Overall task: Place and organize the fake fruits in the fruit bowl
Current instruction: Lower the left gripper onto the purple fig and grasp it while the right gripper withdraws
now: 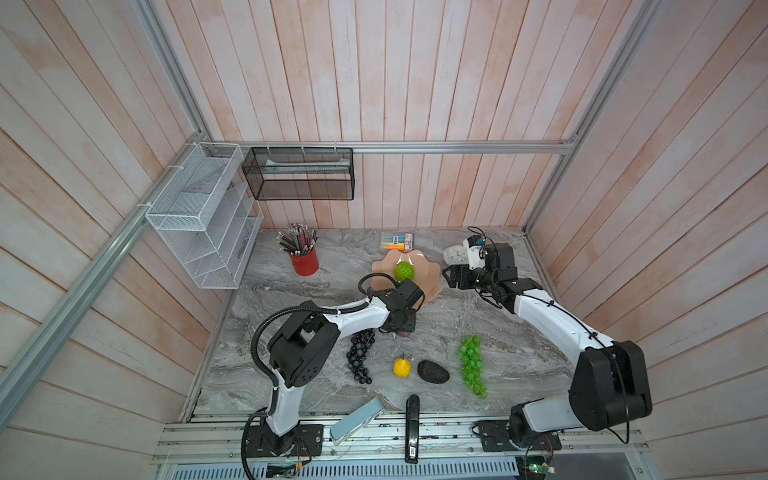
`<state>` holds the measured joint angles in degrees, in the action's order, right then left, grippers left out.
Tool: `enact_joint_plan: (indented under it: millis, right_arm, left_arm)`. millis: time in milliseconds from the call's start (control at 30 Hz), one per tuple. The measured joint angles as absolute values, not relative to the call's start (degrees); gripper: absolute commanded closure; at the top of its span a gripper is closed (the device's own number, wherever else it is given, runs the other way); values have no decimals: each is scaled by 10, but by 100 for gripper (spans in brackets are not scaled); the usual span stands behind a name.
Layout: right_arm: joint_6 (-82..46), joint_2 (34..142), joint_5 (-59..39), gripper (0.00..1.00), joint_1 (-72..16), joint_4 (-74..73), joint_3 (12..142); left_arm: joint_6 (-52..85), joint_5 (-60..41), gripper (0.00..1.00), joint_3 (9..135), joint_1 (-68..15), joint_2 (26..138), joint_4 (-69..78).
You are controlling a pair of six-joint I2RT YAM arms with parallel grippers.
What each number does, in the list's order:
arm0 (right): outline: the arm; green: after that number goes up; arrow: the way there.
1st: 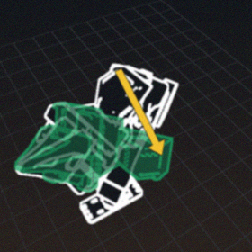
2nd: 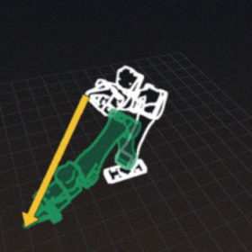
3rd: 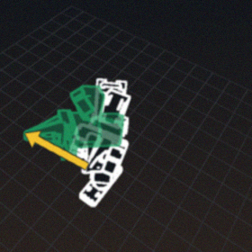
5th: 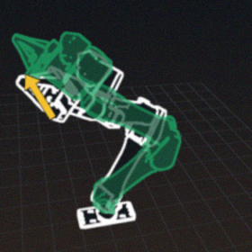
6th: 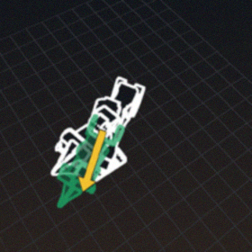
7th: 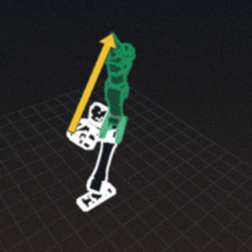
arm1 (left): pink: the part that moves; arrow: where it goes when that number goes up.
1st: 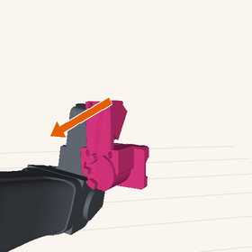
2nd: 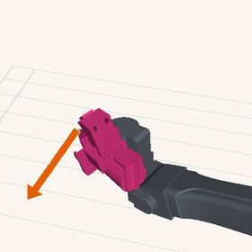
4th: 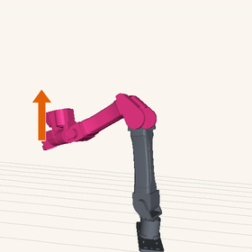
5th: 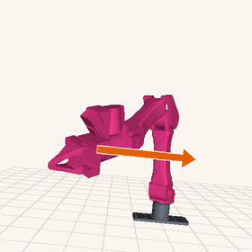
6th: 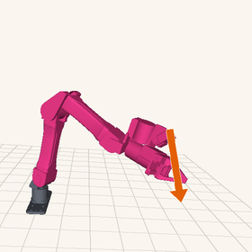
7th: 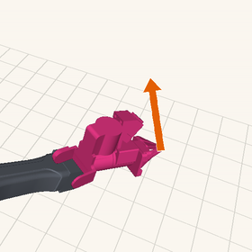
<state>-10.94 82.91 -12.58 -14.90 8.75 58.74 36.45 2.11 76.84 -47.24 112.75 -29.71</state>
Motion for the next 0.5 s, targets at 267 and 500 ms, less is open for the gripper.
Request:
enact_joint_plan:
  millis: [267,500]
  right_arm:
    - [-115,829,-128,18,-149,84,587]
    - [-132,829,-127,19,-149,72,587]
  left_arm:
    - [362,10,69,741,-465,1066,-326]
    - [356,-28,70,712,-437,945,-350]
